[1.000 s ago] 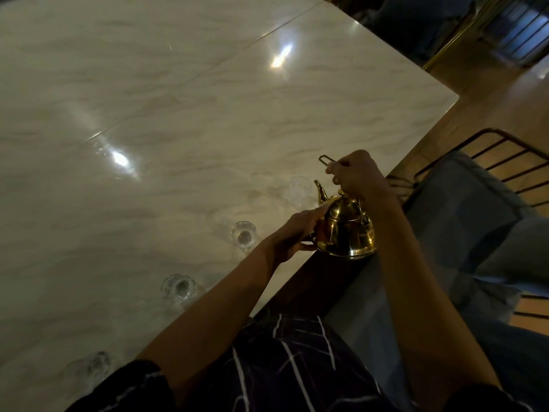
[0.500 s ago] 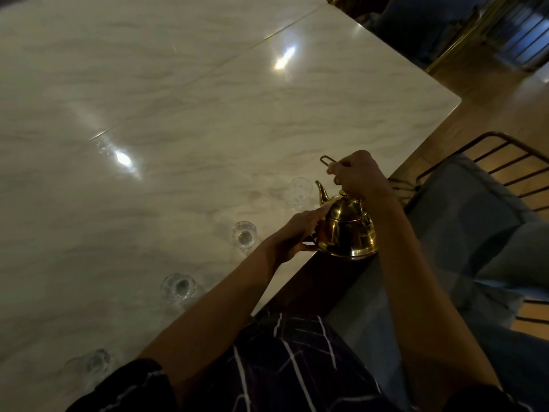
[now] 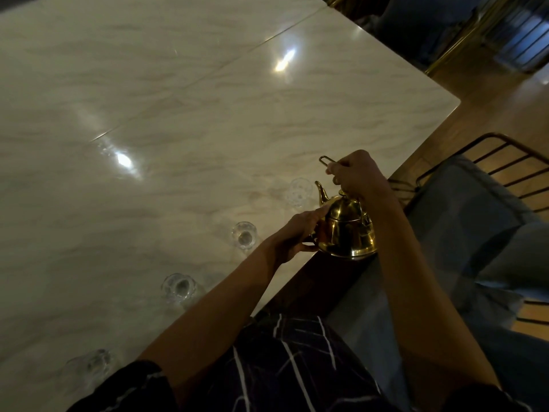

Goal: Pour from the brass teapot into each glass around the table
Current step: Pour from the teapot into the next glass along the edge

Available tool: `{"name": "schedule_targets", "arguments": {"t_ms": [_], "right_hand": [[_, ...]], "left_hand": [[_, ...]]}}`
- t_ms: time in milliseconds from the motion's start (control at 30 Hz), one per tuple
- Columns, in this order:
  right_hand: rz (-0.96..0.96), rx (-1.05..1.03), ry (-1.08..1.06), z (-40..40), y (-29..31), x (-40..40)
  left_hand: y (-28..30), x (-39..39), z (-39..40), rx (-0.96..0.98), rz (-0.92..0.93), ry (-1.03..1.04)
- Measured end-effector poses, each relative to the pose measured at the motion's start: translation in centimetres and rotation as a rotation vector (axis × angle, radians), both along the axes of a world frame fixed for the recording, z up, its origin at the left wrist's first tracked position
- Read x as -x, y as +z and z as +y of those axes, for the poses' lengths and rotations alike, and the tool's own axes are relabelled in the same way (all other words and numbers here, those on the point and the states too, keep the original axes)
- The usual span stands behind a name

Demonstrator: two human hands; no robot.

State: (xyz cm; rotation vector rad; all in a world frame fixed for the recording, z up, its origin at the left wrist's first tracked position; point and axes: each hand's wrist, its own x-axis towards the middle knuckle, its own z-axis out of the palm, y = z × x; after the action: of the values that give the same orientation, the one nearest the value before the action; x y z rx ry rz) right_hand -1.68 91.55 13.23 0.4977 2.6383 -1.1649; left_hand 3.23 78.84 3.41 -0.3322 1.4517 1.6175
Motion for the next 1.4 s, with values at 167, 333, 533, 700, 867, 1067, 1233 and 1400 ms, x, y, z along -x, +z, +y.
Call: {"name": "schedule_targets", "arguments": {"t_ms": [167,333,533,700,867,1067,1233,1400], "right_hand": [[-0.014,-0.009,0.000,-0.02,-0.06,0.00],[-0.010,-0.021,0.009,-0.16,0.13,-0.01],[-0.009,-0.027,0.011,-0.27,0.32,-0.08],[-0.010,-0.017,0.000,-0.34,0.29,-0.15],[-0.004,-0.018,0.002,-0.30,0.26,-0.22],[-0.002,-0.012,-0.008,-0.23,0.30,-0.20],[-0.001,-0.021,0.002,-0.17,0.20,-0.29],[0.000,-0.006,-0.004,-0.13,0.18,-0.28]], "left_hand": [[-0.13,-0.11,-0.09,-0.015,0.006,-0.001],[-0.41,-0.10,-0.19,-0.007,0.005,0.006],[-0.46,-0.06,-0.13,0.000,0.003,0.008],[-0.57,-0.08,-0.11,0.001,-0.006,0.007],[-0.67,-0.12,-0.06,0.003,-0.005,0.010],[-0.72,-0.20,-0.01,-0.008,0.000,0.007],[-0.76,-0.23,0.06,-0.003,-0.001,0.012],[-0.72,-0.22,0.01,-0.005,0.006,0.012]]}}
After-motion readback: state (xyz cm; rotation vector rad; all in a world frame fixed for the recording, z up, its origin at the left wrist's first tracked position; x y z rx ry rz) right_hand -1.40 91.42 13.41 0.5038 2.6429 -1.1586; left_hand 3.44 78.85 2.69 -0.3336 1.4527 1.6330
